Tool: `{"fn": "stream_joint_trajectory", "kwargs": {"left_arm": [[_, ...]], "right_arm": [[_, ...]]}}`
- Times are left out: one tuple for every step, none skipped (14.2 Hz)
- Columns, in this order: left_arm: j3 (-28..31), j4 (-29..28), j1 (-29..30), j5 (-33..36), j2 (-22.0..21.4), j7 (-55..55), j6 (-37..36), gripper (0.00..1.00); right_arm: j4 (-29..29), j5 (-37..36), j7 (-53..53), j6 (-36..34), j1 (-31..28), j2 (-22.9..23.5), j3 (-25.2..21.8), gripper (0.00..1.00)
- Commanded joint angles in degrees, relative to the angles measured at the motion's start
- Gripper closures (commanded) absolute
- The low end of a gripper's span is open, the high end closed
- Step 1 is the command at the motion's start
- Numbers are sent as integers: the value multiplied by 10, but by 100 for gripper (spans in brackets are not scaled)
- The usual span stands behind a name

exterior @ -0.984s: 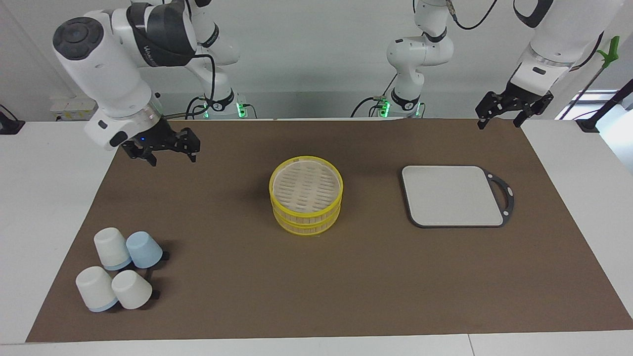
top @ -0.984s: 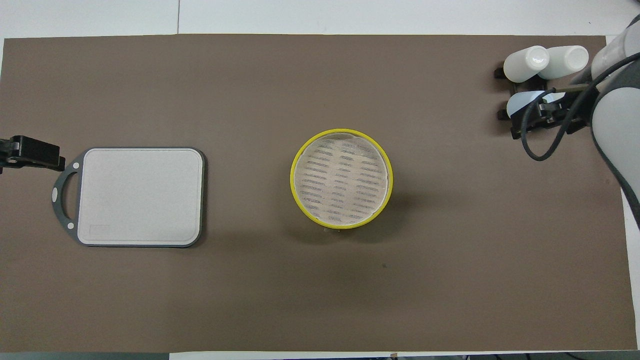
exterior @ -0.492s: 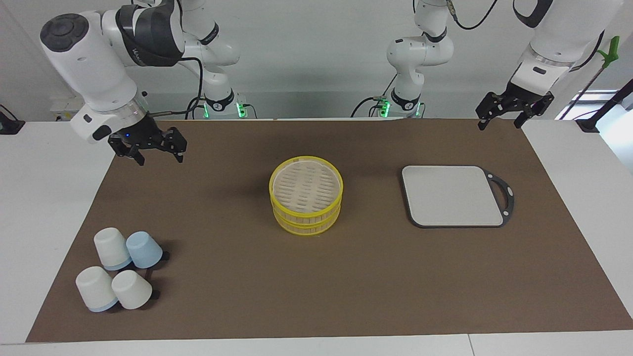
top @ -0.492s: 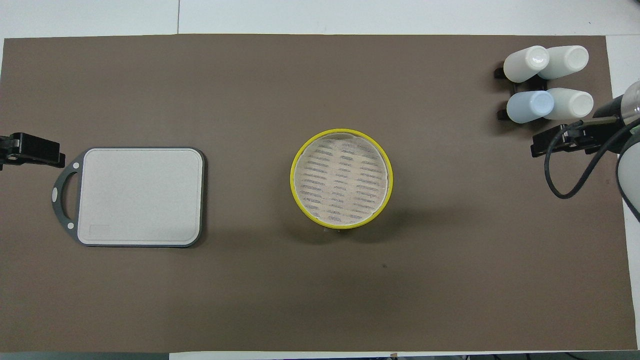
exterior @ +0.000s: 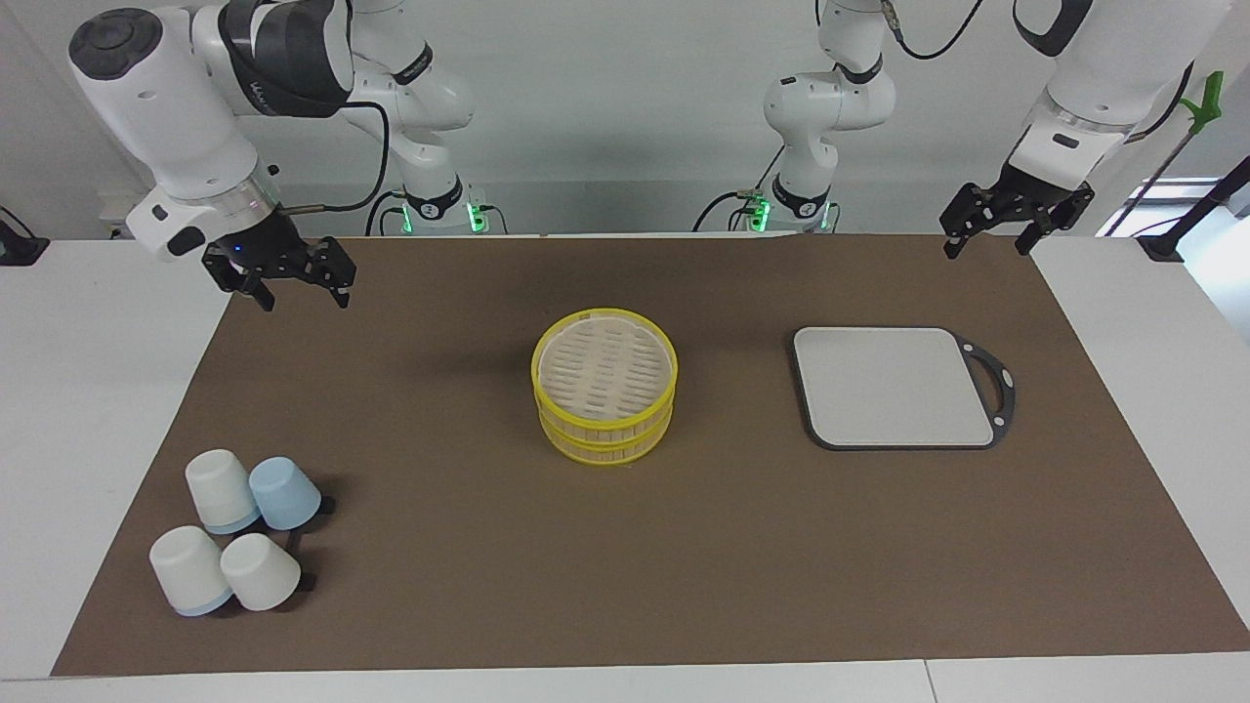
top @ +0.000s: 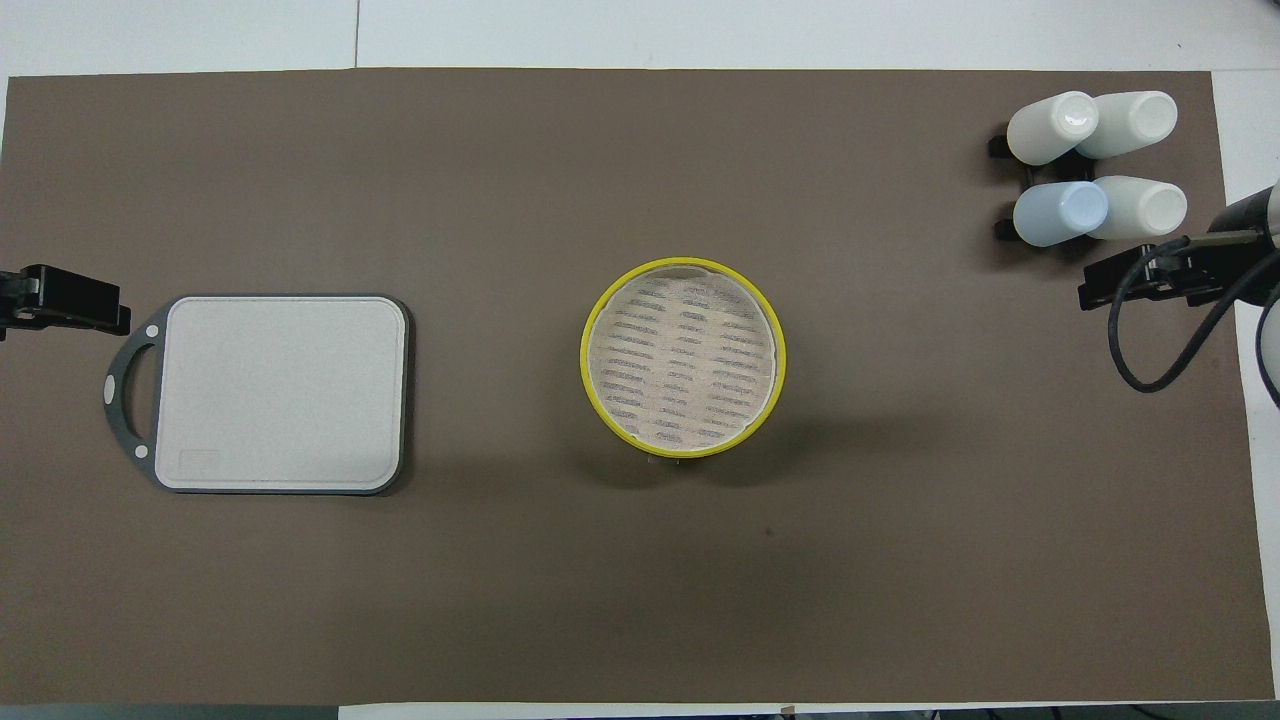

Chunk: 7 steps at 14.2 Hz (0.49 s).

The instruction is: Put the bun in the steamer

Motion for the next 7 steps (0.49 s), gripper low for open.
{"fn": "stream_joint_trajectory", "kwargs": {"left_arm": [[13, -4, -14, 1, -1, 6, 8, 0], [13, -4, -14, 1, -1, 7, 8, 0], [13, -4, -14, 1, -1, 7, 8, 0], [13, -4, -14, 1, -1, 6, 8, 0], [13, -4, -13, 0, -1, 6, 8, 0], [13, -4, -14, -4, -1, 6, 8, 0], [13, -4, -14, -6, -1, 6, 8, 0]], "right_arm": [[-13, -4, -3, 16, -10, -8, 7, 0], [-13, -4, -3, 16, -10, -8, 7, 0], [-13, -4, -3, 18, -11, -8, 8, 0], [-13, -4, -3, 20, -15, -9, 8, 0], [-14, -5, -4, 20, -16, -9, 8, 0], [-13, -6, -5, 20, -17, -9, 8, 0], [-13, -12, -8, 20, -17, -9, 8, 0]]}}
